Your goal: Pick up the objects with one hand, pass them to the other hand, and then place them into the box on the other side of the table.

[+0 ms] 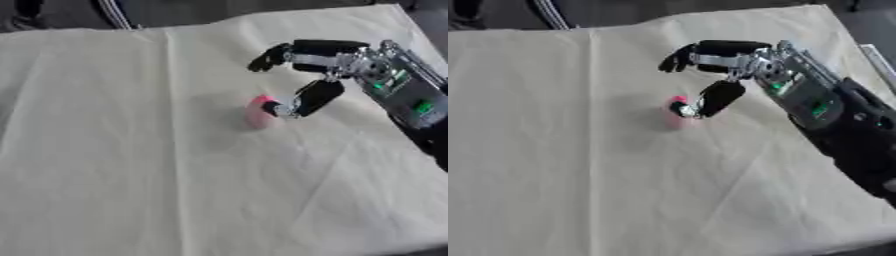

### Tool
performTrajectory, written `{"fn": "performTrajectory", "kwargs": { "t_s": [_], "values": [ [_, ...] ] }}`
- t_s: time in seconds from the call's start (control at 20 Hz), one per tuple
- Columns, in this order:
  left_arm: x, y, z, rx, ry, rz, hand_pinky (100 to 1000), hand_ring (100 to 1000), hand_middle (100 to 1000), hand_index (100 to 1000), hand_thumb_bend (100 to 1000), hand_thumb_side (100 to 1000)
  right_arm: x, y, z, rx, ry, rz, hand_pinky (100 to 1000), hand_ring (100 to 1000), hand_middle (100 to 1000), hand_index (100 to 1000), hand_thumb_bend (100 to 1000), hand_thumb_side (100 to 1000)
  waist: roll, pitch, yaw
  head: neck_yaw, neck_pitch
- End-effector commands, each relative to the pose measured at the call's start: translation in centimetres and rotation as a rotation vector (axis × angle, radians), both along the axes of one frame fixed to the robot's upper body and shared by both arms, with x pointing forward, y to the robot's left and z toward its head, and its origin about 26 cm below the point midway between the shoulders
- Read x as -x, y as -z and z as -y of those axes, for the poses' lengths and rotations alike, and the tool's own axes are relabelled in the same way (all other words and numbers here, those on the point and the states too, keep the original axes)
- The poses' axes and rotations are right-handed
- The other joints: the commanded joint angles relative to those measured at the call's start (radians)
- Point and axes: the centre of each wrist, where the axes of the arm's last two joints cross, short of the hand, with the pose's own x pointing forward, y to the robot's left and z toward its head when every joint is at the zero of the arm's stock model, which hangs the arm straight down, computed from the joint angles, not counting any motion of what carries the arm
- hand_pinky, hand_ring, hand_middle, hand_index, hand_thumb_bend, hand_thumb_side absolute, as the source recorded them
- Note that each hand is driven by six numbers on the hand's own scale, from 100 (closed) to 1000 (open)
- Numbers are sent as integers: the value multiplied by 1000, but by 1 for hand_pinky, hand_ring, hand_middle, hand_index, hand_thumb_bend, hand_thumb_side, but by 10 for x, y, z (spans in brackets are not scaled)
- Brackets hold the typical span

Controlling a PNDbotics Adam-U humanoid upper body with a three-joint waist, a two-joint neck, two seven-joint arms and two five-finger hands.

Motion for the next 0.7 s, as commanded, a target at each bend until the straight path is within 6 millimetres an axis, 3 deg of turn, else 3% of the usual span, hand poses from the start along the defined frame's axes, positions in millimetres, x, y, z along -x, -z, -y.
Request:
{"fn": "performTrajectory", "kwargs": {
  "t_s": [0.05,0.7],
  "values": [
    [5,-16,-13,-28,-30,26,812,746,713,791,496,389,-1,-12,9,51,32,13,934,907,873,945,301,450,10,-39,-1,-4,-2],
    [4,-15,-12,-26,-28,29,812,745,710,787,499,393,-9,3,12,110,76,-4,931,897,853,928,355,449,12,-31,0,-9,-4]
  ]
}}
